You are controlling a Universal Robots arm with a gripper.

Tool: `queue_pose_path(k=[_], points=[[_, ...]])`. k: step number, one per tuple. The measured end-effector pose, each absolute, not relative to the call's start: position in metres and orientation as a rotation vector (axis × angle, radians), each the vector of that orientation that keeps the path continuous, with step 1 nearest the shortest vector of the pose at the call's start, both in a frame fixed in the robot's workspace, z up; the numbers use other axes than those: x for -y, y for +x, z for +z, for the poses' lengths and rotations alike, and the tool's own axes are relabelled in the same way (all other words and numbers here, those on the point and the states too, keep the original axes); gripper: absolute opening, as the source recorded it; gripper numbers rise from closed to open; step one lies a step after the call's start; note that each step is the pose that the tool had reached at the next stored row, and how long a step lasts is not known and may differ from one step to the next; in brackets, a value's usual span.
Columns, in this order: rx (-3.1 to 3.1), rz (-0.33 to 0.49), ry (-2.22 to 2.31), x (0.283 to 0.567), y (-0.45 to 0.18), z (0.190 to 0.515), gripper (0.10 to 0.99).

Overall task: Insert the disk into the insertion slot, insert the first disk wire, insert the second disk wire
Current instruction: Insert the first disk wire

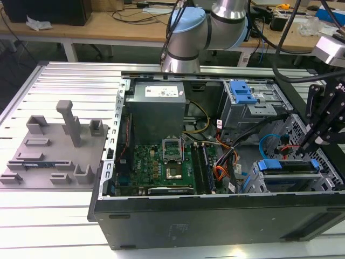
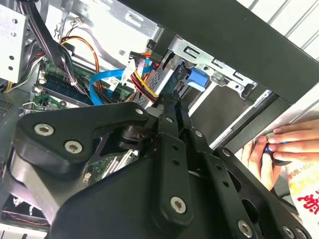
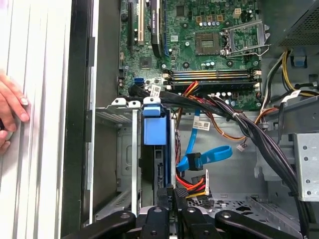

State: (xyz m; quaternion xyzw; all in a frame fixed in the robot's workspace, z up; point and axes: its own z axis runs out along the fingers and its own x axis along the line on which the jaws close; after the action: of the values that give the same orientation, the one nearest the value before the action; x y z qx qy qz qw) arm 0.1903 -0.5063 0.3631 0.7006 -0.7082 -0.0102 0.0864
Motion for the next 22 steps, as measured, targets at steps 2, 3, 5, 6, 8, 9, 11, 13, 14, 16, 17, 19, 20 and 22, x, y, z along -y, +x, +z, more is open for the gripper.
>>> queue_pose_path(k=[2,3,5,6,8,9,11,13,14,16,17,19,20,22], points=[[2.105,-0.032,2.082,0.5061,0.1909,0.3631,0.165],[2.102,-0.029,2.079,0.5062,0.1909,0.3630,0.165],[2.097,-0.017,2.072,0.5062,0.1909,0.3631,0.165],[2.092,-0.004,2.065,0.5062,0.1910,0.3630,0.165],[2.088,0.006,2.060,0.5062,0.1910,0.3630,0.165],[2.088,0.006,2.060,0.5061,0.1910,0.3631,0.165],[2.088,0.005,2.060,0.5058,0.1910,0.3625,0.165],[2.088,0.006,2.060,0.5058,0.1910,0.3616,0.165],[2.088,0.006,2.060,0.5058,0.1910,0.3609,0.165],[2.087,0.007,2.059,0.5058,0.1910,0.3605,0.165],[2.087,0.007,2.059,0.5058,0.1910,0.3603,0.165],[2.087,0.009,2.059,0.5058,0.1910,0.3602,0.165],[2.086,0.009,2.058,0.5058,0.1910,0.3598,0.165],[2.086,0.009,2.058,0.5058,0.1910,0.3591,0.165]])
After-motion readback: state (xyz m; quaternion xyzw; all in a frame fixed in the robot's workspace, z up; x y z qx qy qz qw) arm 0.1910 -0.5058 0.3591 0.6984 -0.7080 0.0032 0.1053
